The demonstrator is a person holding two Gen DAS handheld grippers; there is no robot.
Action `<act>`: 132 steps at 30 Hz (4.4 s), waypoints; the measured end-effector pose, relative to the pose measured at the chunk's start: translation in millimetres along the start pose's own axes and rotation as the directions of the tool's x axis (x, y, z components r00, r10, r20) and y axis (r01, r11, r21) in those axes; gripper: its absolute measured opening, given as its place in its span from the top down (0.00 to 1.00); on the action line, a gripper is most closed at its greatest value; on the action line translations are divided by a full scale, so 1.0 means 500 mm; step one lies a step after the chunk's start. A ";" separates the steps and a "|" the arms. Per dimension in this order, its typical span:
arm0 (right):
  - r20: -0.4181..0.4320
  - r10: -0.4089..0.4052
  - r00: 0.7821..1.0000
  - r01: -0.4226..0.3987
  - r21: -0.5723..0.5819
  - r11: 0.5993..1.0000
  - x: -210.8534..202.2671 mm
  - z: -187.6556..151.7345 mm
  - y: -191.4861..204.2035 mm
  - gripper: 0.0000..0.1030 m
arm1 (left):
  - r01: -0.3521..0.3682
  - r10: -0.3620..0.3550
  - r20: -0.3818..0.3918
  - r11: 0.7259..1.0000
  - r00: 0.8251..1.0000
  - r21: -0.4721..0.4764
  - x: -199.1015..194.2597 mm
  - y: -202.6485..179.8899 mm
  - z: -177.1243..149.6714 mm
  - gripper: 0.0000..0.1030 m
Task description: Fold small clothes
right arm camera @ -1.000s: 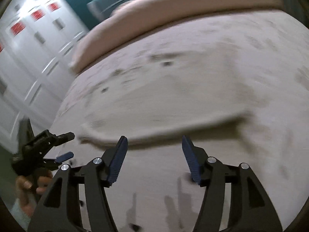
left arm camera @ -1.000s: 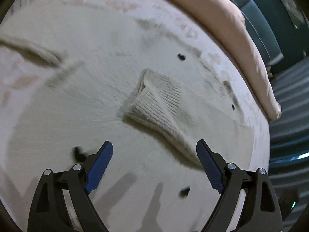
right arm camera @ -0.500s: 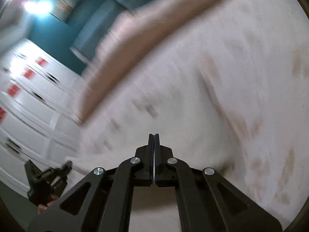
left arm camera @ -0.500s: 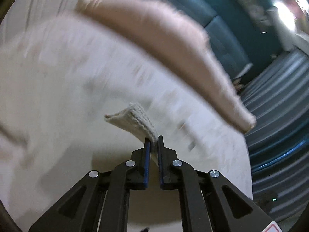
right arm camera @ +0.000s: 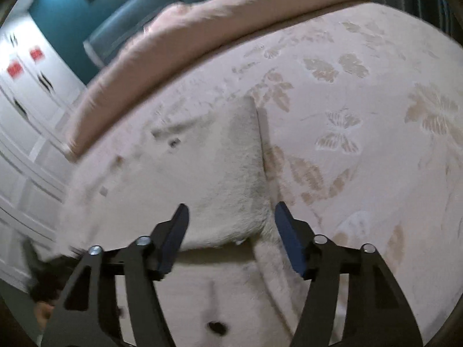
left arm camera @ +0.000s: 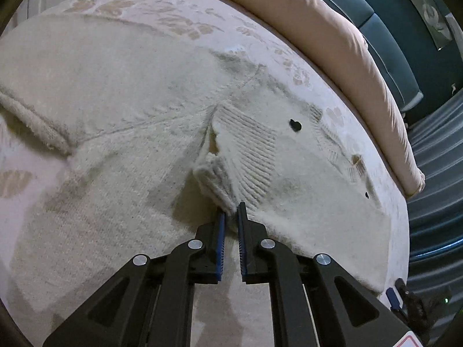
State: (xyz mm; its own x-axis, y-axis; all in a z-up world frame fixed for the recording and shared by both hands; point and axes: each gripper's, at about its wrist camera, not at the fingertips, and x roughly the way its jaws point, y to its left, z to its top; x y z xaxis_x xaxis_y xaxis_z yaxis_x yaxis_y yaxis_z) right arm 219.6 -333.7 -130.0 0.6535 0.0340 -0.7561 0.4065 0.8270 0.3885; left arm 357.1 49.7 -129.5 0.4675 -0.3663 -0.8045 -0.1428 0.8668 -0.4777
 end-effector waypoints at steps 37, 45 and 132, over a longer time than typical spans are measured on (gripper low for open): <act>-0.043 -0.129 0.991 0.114 -0.257 0.960 -0.038 -0.116 0.088 0.61 | -0.053 0.064 0.134 0.995 0.989 -0.087 -0.159 0.132 0.040 0.37; -0.162 -0.108 0.981 0.060 -0.279 0.958 -0.101 -0.301 0.122 0.56 | -0.204 0.322 0.230 0.884 0.918 -0.421 -0.331 0.523 0.212 0.33; 0.172 0.348 0.922 -0.261 -0.390 0.883 -0.243 0.039 0.358 0.92 | 0.092 -0.048 0.149 0.948 0.988 -0.306 -0.153 0.125 0.019 0.95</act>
State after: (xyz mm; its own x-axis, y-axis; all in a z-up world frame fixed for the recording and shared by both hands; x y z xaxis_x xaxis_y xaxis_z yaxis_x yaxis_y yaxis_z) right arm 225.3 -200.8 41.5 0.8534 0.2228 -0.4712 -0.0606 0.9403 0.3348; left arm 320.7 135.4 -94.4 0.5986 -0.3533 -0.7190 -0.3590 0.6840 -0.6350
